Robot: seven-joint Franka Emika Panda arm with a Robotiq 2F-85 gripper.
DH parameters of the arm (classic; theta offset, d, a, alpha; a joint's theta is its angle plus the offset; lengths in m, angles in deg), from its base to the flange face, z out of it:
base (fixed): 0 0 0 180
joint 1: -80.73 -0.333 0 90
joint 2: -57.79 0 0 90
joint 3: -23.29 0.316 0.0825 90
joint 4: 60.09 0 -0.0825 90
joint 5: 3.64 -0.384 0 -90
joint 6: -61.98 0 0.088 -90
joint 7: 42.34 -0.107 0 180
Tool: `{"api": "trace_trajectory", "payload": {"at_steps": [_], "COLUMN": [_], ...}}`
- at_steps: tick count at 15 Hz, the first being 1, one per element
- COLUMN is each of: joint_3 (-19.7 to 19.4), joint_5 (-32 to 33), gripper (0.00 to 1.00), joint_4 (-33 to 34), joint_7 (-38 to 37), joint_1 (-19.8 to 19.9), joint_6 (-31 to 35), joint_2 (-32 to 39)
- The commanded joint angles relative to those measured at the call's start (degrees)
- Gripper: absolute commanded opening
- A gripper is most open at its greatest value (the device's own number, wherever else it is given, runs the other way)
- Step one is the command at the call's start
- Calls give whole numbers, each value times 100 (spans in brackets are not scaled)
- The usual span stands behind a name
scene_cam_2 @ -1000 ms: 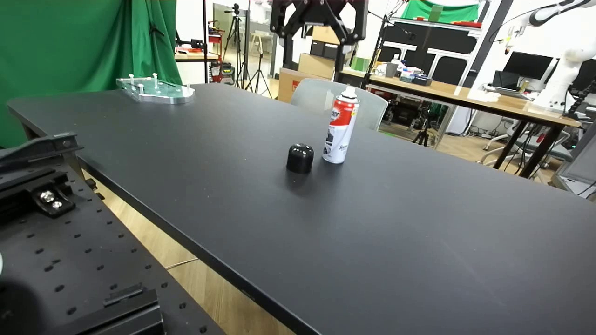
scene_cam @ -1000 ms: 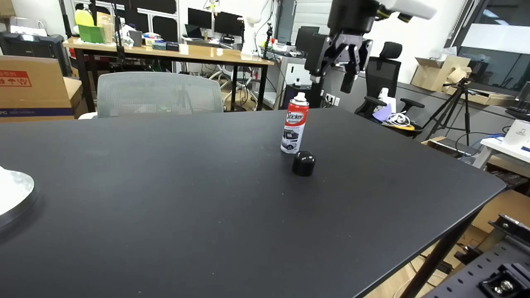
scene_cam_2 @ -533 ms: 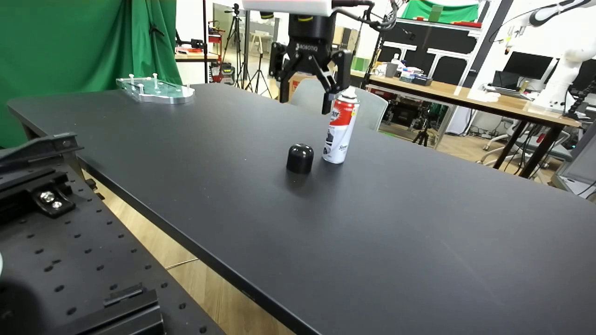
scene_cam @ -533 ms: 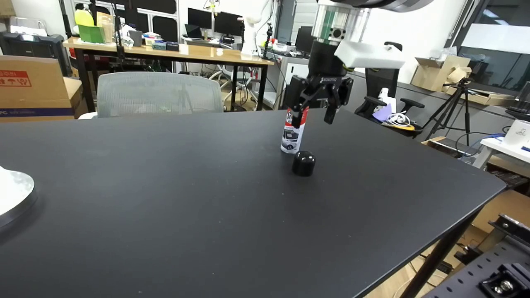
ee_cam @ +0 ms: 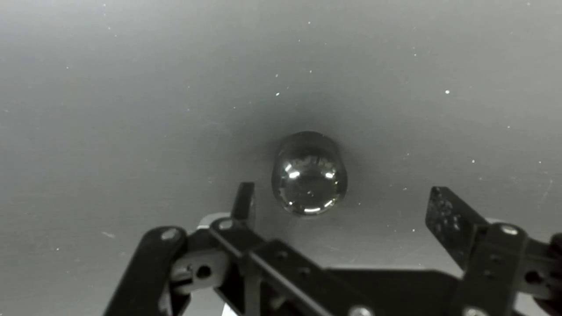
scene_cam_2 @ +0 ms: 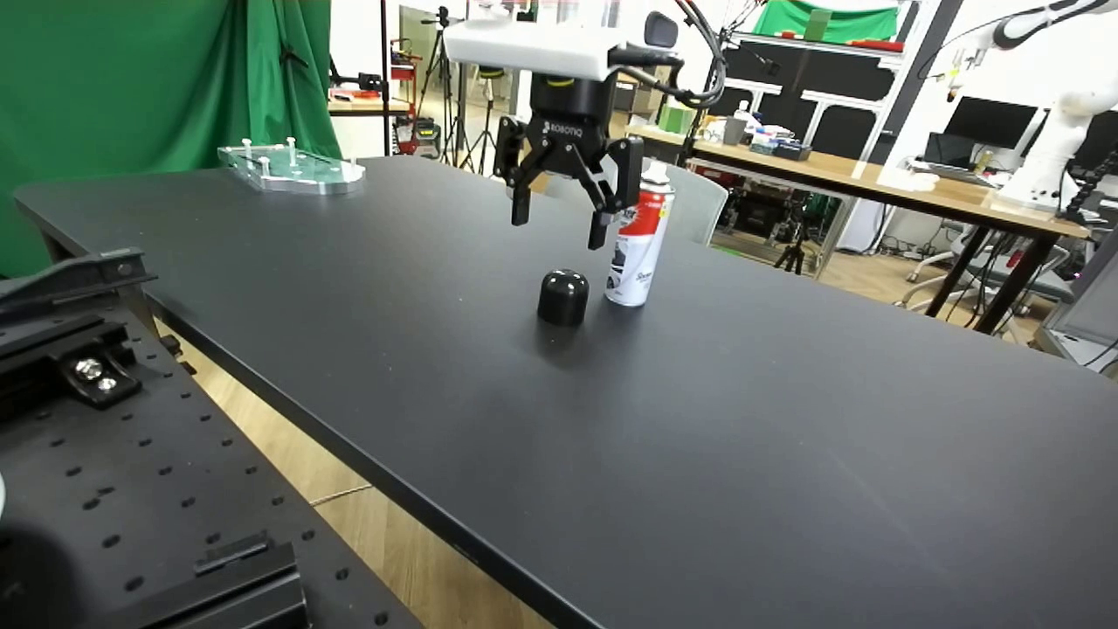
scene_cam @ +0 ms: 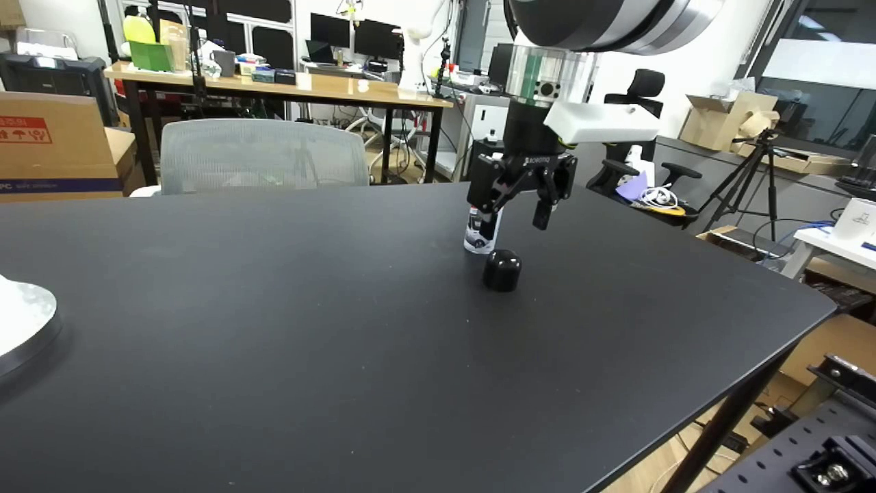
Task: Put the black lid on the white spray can
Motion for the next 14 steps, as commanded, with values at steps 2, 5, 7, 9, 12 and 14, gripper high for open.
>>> {"api": "trace_trajectory", "payload": {"at_steps": [2, 5, 7, 9, 12, 14], "joint_3": [43, 51, 38, 27, 40, 49], "joint_5": [-202, -272, -261, -233, -218, -208], "gripper": [100, 100, 100, 100, 100, 91], "joint_4": [179, 315, 438, 563, 749, 866], "joint_7": [228, 405, 471, 506, 572, 620], "joint_1": [95, 156, 200, 231, 268, 280], "joint_6": [-33, -48, -71, -92, -92, -103], "joint_2": [338, 584, 740, 879, 1067, 1169]}}
